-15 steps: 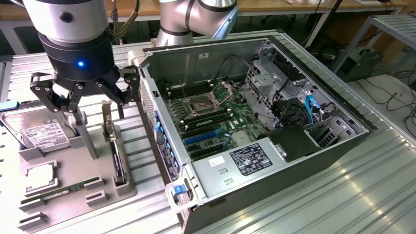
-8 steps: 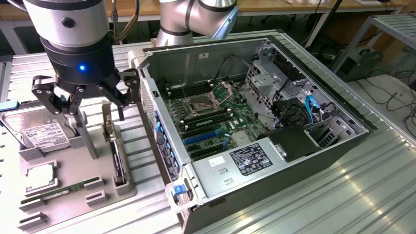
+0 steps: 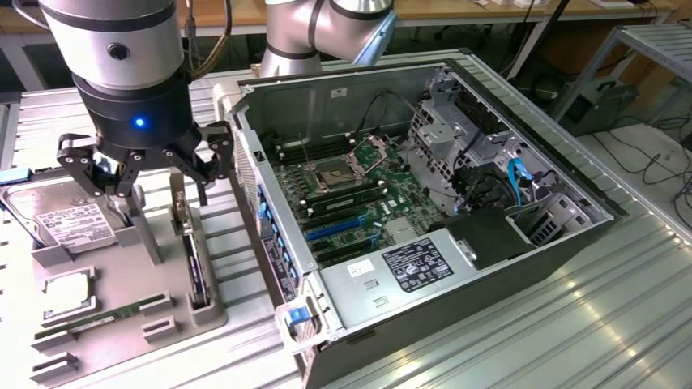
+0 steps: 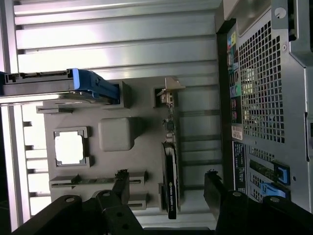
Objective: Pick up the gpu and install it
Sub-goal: 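Pick up the gpu and move the gpu toward the slot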
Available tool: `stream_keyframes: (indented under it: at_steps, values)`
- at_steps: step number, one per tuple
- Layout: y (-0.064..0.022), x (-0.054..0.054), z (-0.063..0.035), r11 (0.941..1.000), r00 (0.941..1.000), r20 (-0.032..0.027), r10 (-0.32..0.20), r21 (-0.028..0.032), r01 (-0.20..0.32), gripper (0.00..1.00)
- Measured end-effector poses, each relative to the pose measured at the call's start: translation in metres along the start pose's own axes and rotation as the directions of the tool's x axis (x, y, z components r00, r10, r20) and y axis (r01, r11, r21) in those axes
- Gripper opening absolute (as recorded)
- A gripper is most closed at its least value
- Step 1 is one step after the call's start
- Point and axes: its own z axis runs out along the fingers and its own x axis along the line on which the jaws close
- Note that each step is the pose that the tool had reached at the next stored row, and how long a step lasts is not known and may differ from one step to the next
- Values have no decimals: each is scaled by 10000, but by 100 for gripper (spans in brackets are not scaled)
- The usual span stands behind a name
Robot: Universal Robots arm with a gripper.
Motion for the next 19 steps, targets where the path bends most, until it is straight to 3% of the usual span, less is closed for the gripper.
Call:
stream_keyframes:
  at_steps: [19]
  values:
    - [-57, -10, 200, 10000, 10000, -36, 2, 3, -2, 72]
